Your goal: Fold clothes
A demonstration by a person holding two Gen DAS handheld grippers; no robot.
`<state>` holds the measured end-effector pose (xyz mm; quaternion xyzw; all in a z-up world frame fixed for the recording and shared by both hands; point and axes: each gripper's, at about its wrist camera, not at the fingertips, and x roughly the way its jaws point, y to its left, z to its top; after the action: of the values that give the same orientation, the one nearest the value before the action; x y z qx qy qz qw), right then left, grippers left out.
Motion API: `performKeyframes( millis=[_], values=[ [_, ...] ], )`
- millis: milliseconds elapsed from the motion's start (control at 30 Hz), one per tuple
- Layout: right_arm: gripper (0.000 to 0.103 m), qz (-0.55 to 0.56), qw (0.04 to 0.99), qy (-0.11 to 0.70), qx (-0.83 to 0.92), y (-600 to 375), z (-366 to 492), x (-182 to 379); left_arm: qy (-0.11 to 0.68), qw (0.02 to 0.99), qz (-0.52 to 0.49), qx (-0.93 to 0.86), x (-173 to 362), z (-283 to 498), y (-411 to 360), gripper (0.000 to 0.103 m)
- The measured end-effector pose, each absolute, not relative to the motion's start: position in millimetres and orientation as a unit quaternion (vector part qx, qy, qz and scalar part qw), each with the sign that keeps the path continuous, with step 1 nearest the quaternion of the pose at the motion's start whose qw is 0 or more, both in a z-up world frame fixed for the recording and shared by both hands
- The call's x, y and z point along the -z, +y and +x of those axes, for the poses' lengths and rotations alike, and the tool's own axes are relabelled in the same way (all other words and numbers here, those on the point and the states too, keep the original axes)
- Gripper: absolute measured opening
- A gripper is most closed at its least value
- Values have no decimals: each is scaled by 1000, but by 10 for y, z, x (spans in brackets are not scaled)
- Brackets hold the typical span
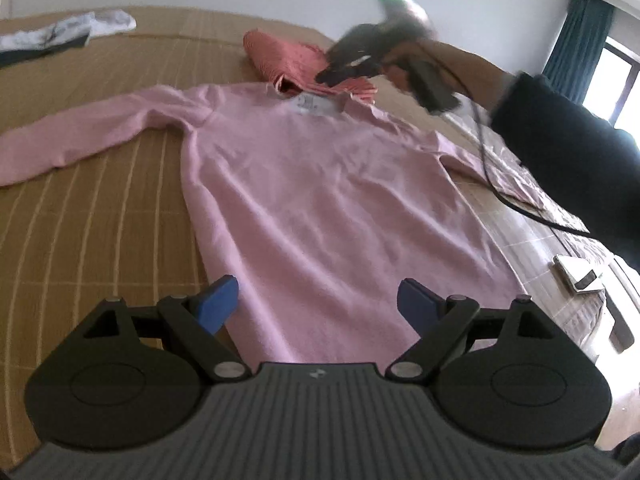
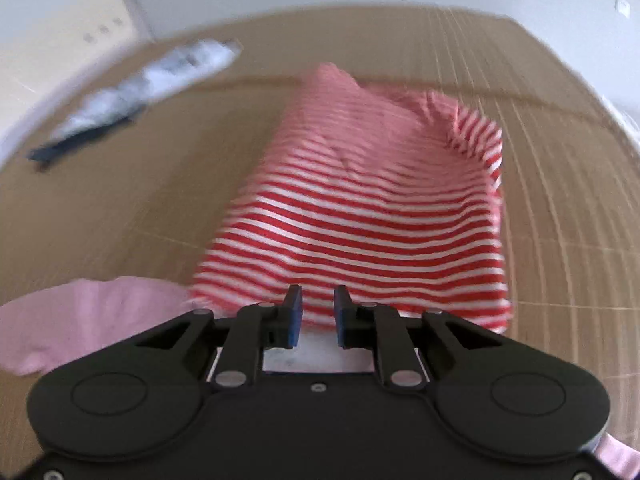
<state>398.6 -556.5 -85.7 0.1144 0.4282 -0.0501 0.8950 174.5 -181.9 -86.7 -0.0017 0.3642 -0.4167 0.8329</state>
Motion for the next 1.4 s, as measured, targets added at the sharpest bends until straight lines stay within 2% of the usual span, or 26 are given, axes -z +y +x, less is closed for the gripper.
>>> performKeyframes(
  millis=[200, 533, 633, 700, 800, 833, 900, 933, 1033, 1133, 1267, 1400],
  values=[
    [17, 76, 889, 442, 87, -5613, 4275, 1062, 378, 831, -1, 408, 950, 1841, -1871, 90],
    [17, 41, 906, 400, 131, -5725, 4209, 1182, 381, 830, -1, 408, 969, 1808, -1861, 90],
    [22, 69, 908, 398, 114, -5771, 4251, 1061, 383, 828, 1, 409, 978, 1808, -1881, 90],
    [39, 117, 911, 385, 94, -5861, 4177, 927, 381, 830, 3, 406, 972, 1809, -1888, 90],
    [45, 182, 910, 371, 34, -5936, 3945, 778, 379, 835, 2, 399, 966, 1829, -1883, 90],
    [48, 180, 914, 364, 8, -5902, 3799, 724, 382, 834, 1, 398, 970, 1840, -1879, 90],
    [66, 144, 923, 354, -31, -5770, 3456, 636, 383, 837, 4, 392, 967, 1851, -1868, 90],
    [69, 122, 926, 355, -42, -5684, 3286, 622, 379, 840, 7, 387, 956, 1855, -1850, 90],
    [70, 64, 922, 367, -108, -5275, 2698, 692, 365, 863, -14, 349, 900, 1911, -1698, 90],
    [69, 31, 910, 367, -192, -4752, 2088, 768, 355, 880, -80, 305, 845, 2010, -1418, 90],
    [69, -64, 892, 327, -304, -3836, 1324, 742, 345, 882, -165, 275, 821, 2082, -1085, 90],
    [71, -161, 853, 289, -404, -3006, 806, 725, 330, 884, -200, 264, 782, 2079, -910, 90]
  ],
)
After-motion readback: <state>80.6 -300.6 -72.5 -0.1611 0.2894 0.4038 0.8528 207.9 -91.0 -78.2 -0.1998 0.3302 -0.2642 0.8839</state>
